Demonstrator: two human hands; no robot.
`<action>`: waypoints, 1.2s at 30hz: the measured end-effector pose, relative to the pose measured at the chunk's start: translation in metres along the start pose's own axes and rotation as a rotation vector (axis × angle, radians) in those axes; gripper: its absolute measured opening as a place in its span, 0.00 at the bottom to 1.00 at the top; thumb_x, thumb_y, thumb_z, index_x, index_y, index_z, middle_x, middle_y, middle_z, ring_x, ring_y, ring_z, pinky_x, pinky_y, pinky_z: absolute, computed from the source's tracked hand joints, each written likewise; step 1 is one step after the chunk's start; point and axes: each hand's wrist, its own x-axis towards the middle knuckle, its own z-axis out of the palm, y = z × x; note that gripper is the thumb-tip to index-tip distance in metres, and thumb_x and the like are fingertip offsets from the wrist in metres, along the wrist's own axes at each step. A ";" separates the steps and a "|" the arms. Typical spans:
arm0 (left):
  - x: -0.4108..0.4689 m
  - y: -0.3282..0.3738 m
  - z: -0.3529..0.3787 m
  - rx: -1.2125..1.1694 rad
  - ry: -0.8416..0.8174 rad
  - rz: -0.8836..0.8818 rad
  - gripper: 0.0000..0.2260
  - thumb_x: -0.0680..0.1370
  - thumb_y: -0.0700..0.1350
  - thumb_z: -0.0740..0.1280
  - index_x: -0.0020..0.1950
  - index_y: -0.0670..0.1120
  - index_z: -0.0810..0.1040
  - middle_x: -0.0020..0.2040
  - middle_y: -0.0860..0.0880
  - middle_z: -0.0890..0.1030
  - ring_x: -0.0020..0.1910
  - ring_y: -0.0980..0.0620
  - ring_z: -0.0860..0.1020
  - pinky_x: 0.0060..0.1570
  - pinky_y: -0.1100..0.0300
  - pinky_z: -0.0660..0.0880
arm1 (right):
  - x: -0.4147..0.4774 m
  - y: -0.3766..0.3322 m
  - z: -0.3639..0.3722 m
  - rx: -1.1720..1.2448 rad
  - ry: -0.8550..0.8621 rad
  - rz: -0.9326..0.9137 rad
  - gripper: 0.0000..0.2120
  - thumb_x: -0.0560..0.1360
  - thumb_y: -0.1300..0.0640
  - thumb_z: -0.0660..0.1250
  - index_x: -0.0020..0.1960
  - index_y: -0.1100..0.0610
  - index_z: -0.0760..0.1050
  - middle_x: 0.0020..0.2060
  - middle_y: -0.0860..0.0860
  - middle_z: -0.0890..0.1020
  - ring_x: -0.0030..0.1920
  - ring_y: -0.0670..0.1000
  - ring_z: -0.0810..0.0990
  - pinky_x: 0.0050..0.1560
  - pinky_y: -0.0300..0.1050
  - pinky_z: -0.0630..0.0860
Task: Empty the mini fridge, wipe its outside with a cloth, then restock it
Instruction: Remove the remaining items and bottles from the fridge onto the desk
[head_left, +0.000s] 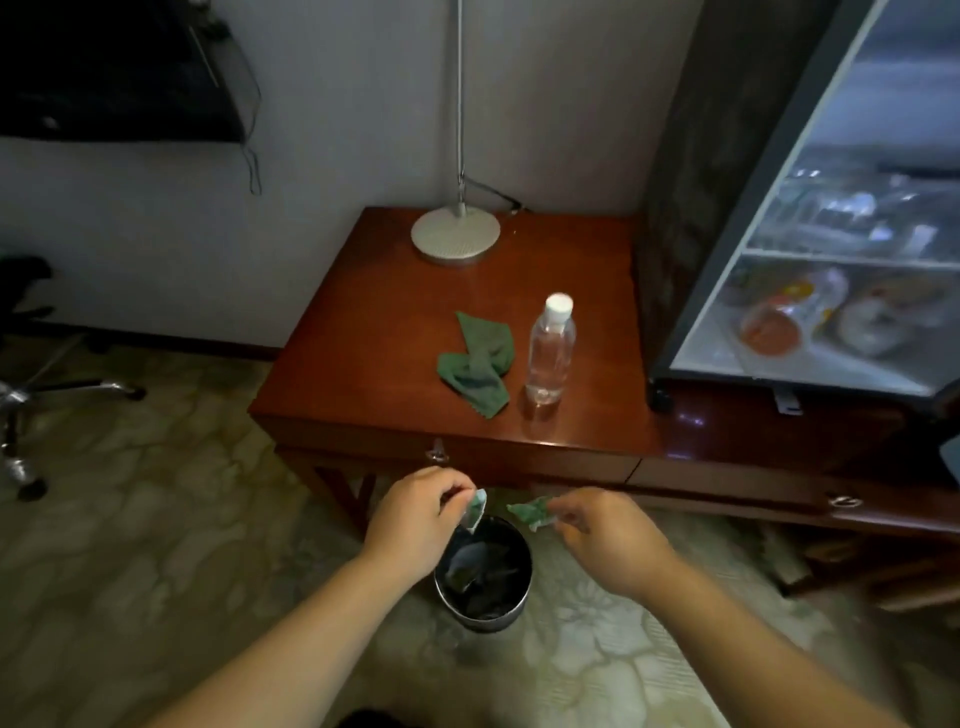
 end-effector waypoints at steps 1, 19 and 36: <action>0.004 -0.023 0.022 0.007 -0.013 -0.007 0.04 0.80 0.50 0.68 0.52 0.56 0.83 0.47 0.61 0.79 0.48 0.60 0.78 0.49 0.58 0.77 | 0.014 0.013 0.027 -0.013 -0.010 -0.002 0.12 0.80 0.54 0.64 0.61 0.53 0.82 0.56 0.50 0.83 0.55 0.51 0.81 0.56 0.49 0.78; 0.056 -0.241 0.248 0.019 -0.207 -0.056 0.08 0.78 0.53 0.70 0.57 0.60 0.81 0.50 0.62 0.79 0.50 0.63 0.78 0.52 0.62 0.78 | 0.149 0.160 0.274 0.044 -0.100 0.079 0.25 0.77 0.48 0.68 0.73 0.44 0.71 0.66 0.45 0.78 0.64 0.47 0.77 0.60 0.41 0.75; 0.069 0.234 -0.108 0.097 -0.199 0.388 0.17 0.79 0.56 0.68 0.68 0.60 0.76 0.59 0.62 0.75 0.60 0.61 0.73 0.59 0.63 0.71 | -0.100 -0.016 -0.222 0.141 0.345 0.167 0.25 0.74 0.48 0.75 0.69 0.47 0.76 0.62 0.44 0.80 0.59 0.44 0.79 0.56 0.33 0.71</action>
